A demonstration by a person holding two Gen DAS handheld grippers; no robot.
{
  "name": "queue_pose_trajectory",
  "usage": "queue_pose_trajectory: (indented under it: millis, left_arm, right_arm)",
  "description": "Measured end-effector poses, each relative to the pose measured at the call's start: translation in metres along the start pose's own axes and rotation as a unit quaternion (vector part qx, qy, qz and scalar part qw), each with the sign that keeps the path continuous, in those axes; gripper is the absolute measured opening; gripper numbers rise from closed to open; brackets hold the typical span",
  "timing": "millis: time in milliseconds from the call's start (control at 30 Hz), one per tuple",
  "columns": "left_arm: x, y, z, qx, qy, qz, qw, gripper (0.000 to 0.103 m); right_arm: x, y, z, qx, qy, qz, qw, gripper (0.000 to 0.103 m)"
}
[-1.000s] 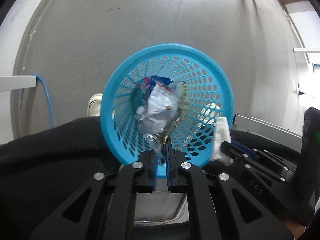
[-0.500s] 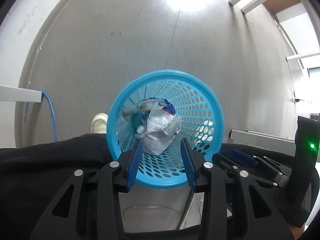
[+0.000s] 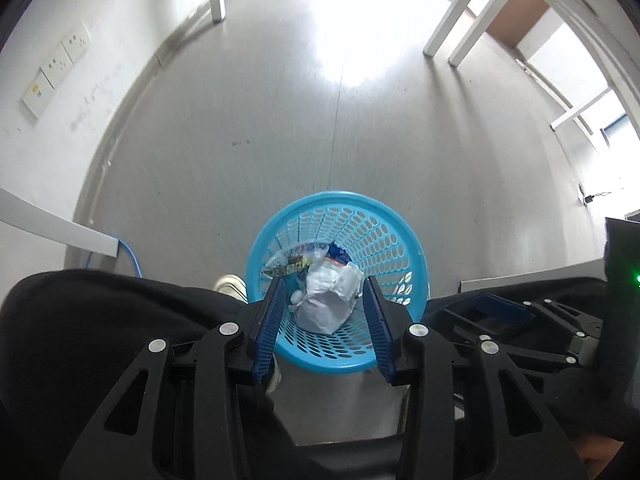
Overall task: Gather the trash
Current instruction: 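Raise both tools back up toward the clear plastic wrapper on the table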
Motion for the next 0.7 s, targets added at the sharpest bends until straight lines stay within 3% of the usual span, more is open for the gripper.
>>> queue_pose_trajectory:
  millis: [200,367,700]
  left_arm:
    - [0.040,-0.022,-0.004,-0.012,-0.015,-0.027,0.9995,0.046]
    - [0.078,-0.043,-0.001,-0.020,-0.017,-0.071,0.9971,0.055]
    - [0.146,-0.080,0.016,-0.025,-0.034,-0.146,0.9884,0.070]
  right_arm:
    - [0.044,-0.031,0.012,0.018,0.002,-0.056,0.998,0.055]
    - [0.076,-0.049,0.022,0.029,-0.001,-0.088,0.996,0.060]
    - [0.142,-0.091,0.045,0.082,-0.029,-0.174,0.981,0.074]
Point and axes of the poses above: each gripper's, at about its wrist camera, not at the fingertips, and x roughly against the way its jaws point, z to its left, y to its top, the point moved 5 cm from there along -x, roughly the way its jaws point, and after that the axes turned 7 degrees about z, right-handed, at the moved point
